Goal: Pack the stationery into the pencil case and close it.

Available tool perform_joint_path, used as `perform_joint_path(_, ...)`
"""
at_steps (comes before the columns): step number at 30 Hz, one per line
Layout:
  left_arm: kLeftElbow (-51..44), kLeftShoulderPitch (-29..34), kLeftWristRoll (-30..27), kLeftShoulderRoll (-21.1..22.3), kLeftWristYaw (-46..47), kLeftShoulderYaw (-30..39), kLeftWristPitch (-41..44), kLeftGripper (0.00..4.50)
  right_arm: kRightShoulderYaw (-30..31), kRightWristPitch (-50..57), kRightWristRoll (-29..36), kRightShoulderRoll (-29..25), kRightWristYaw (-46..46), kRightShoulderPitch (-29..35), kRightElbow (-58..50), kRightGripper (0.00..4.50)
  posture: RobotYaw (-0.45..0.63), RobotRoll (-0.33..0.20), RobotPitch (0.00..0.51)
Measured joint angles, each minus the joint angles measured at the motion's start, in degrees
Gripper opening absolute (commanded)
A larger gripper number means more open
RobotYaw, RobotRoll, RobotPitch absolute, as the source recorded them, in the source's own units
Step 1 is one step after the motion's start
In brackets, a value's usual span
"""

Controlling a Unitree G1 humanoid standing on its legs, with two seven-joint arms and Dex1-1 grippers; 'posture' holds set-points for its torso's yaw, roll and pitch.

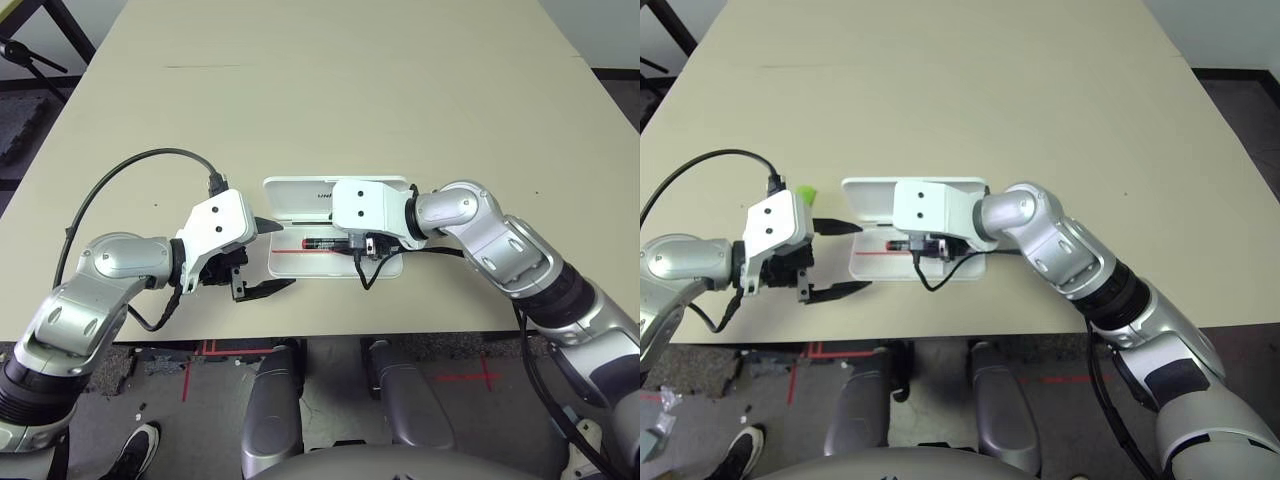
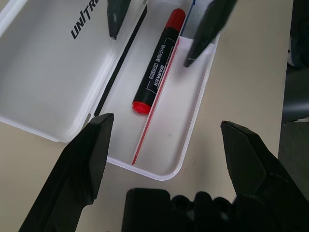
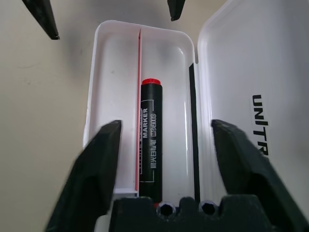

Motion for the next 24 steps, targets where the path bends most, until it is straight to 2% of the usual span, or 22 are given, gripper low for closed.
perform_joint_path(4, -0.1, 0.4, -0.2, 0.1, 0.3, 1.2, 0.1, 4.5, -3.2, 1.8, 3.4, -1.1, 2.4, 0.2, -0.1, 4.48, 0.1, 0.0, 0.244)
perform_joint_path(8, -0.1, 0.9, -0.6, 0.2, 0.9, 2.1, 0.9, 4.5, -7.8, 5.2, 8.7, -4.5, 6.3, 0.4, -0.2, 4.48, 0.1, 0.0, 0.242)
perform_joint_path(13, -1.9, 1.2, -1.5, 0.2, 2.1, 3.5, 2.4, 4.5, -13.3, 8.6, 17.0, -13.1, 14.3, 1.0, -1.1, 4.48, 0.11, 0.0, 0.243)
perform_joint_path(16, -2.2, 1.5, -2.3, 0.2, 3.1, 4.4, 3.8, 4.5, -15.7, 8.9, 20.7, -16.1, 17.6, 1.8, -1.4, 4.48, 0.11, 0.0, 0.242)
perform_joint_path(19, -2.9, 1.6, -3.1, 0.4, 5.2, 5.6, 8.2, 4.5, -16.8, 9.1, 22.7, -16.6, 18.8, 2.2, -1.7, 4.48, 0.11, 0.0, 0.241)
perform_joint_path(24, -4.1, 0.7, -4.3, 1.2, 10.9, 6.8, 20.2, 4.5, -16.8, 9.1, 23.8, -16.4, 18.5, 2.3, -2.0, 4.48, 0.11, 0.0, 0.241)
